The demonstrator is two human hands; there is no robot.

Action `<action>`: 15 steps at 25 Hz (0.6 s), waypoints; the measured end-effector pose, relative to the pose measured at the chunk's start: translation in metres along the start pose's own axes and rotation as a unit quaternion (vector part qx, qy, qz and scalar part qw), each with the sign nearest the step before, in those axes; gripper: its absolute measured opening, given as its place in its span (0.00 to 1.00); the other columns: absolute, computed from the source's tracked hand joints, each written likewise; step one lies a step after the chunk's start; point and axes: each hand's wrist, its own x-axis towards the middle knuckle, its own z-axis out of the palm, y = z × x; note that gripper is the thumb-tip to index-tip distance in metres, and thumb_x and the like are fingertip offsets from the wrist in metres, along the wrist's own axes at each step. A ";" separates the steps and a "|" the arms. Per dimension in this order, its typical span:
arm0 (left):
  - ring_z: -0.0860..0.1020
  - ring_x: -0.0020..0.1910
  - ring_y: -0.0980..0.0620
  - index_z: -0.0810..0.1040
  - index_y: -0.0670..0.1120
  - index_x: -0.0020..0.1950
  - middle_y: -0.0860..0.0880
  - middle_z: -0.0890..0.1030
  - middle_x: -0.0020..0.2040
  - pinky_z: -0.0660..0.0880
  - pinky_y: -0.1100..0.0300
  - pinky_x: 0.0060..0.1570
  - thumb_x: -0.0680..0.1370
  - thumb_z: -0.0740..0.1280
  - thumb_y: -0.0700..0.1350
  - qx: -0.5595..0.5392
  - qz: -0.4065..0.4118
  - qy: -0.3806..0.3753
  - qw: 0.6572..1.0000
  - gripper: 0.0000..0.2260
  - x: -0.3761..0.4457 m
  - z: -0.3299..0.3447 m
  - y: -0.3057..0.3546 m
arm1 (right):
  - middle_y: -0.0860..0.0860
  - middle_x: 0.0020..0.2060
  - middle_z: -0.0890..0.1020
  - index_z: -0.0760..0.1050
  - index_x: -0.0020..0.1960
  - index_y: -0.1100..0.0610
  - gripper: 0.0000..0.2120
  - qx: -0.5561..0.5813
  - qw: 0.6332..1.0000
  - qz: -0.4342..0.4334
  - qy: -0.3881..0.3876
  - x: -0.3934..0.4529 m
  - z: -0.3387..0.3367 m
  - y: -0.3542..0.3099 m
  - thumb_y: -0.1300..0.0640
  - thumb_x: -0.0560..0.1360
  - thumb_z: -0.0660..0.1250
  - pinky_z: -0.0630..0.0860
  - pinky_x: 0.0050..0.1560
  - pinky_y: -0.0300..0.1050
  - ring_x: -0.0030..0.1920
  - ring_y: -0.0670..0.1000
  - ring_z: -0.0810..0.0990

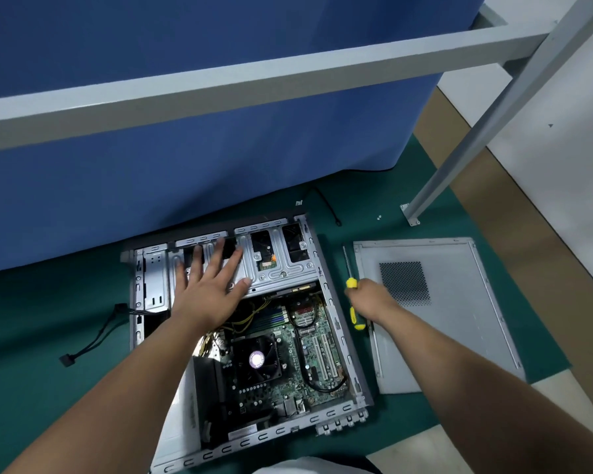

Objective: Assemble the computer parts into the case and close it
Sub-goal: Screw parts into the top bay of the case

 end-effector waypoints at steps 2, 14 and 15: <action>0.26 0.78 0.48 0.31 0.75 0.74 0.66 0.26 0.77 0.26 0.41 0.75 0.77 0.39 0.76 -0.003 0.000 0.008 1.000 0.28 0.001 0.004 -0.002 | 0.53 0.48 0.78 0.72 0.55 0.56 0.10 -0.058 0.998 0.018 -0.012 0.013 0.008 0.004 0.50 0.80 0.61 0.74 0.44 0.46 0.47 0.55 0.78; 0.28 0.79 0.52 0.34 0.75 0.75 0.68 0.27 0.77 0.26 0.46 0.74 0.77 0.39 0.75 -0.007 -0.012 0.023 1.000 0.28 0.002 0.006 0.000 | 0.59 0.54 0.81 0.69 0.62 0.60 0.17 -0.149 0.986 0.030 0.069 0.034 0.039 0.009 0.70 0.76 0.54 0.73 0.44 0.50 0.45 0.58 0.75; 0.28 0.79 0.52 0.34 0.76 0.75 0.68 0.27 0.77 0.26 0.46 0.74 0.77 0.39 0.75 -0.007 -0.012 0.023 1.000 0.28 0.002 0.007 0.000 | 0.59 0.54 0.81 0.69 0.61 0.60 0.14 -0.142 0.987 0.026 0.066 0.031 0.037 0.009 0.68 0.77 0.56 0.73 0.44 0.50 0.45 0.58 0.75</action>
